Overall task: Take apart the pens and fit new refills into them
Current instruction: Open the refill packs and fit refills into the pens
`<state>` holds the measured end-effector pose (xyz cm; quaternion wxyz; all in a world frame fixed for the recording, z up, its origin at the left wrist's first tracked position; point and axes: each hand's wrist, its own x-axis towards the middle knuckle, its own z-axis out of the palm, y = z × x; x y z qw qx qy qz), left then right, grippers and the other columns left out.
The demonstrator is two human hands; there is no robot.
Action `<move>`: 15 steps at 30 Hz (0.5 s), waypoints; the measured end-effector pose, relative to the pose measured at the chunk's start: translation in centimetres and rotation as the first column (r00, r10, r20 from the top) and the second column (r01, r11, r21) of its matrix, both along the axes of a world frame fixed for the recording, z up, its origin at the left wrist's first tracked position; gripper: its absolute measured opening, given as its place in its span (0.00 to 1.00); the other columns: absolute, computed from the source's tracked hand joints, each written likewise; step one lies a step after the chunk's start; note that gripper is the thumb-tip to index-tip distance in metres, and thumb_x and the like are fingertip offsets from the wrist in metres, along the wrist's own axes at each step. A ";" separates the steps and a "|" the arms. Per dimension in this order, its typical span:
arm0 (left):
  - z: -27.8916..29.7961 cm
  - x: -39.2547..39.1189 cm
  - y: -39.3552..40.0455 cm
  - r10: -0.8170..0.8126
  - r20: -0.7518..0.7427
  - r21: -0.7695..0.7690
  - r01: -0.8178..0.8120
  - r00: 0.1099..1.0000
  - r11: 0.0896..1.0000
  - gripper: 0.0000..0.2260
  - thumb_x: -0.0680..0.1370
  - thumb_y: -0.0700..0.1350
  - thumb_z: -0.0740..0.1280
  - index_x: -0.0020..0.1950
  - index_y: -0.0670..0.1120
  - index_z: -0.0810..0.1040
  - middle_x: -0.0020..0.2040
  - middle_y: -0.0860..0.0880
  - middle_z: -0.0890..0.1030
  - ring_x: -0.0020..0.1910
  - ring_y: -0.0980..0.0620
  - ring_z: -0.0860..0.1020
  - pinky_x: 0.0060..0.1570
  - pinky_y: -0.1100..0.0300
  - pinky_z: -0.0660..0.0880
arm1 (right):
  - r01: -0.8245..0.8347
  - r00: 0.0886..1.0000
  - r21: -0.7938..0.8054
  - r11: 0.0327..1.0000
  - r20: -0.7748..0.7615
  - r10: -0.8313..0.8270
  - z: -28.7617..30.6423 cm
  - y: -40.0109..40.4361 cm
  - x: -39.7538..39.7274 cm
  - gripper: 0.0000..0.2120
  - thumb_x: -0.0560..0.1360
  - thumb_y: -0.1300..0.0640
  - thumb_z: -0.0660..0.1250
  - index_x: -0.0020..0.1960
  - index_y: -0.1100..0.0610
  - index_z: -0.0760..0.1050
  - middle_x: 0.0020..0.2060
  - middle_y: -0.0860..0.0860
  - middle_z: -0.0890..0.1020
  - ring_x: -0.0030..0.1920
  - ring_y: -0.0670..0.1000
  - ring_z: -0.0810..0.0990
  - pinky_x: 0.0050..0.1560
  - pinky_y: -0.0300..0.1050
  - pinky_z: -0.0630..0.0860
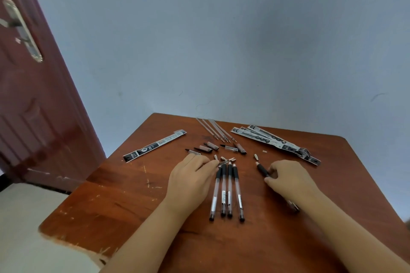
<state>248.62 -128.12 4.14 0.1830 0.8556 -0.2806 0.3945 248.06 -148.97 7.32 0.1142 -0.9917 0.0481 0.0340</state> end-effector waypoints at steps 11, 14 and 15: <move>5.1 -1.2 -5.4 -0.290 -0.440 -0.733 -0.153 0.850 0.663 0.09 0.73 0.35 0.68 0.51 0.45 0.81 0.39 0.61 0.77 0.39 0.70 0.76 0.38 0.80 0.69 | -0.113 0.854 0.271 0.956 0.517 -0.046 0.6 -2.1 -3.2 0.09 0.71 0.60 0.67 0.50 0.54 0.79 0.36 0.48 0.78 0.33 0.43 0.71 0.39 0.41 0.71; 4.9 -1.2 -7.0 -0.397 -0.541 -0.799 -0.304 0.742 0.519 0.09 0.73 0.37 0.68 0.52 0.45 0.80 0.39 0.61 0.76 0.37 0.72 0.75 0.36 0.80 0.69 | -0.137 0.869 0.309 0.941 0.494 -0.036 0.0 -2.5 -3.1 0.08 0.70 0.61 0.69 0.48 0.54 0.80 0.35 0.48 0.78 0.33 0.41 0.70 0.39 0.44 0.72; 4.8 -1.1 -7.4 -0.427 -0.545 -0.814 -0.333 0.722 0.476 0.09 0.73 0.37 0.68 0.51 0.46 0.79 0.39 0.61 0.76 0.38 0.70 0.75 0.37 0.78 0.71 | -0.170 0.854 0.306 0.937 0.521 -0.015 -0.1 -2.6 -3.0 0.08 0.68 0.63 0.70 0.47 0.55 0.81 0.33 0.47 0.77 0.32 0.41 0.71 0.37 0.44 0.72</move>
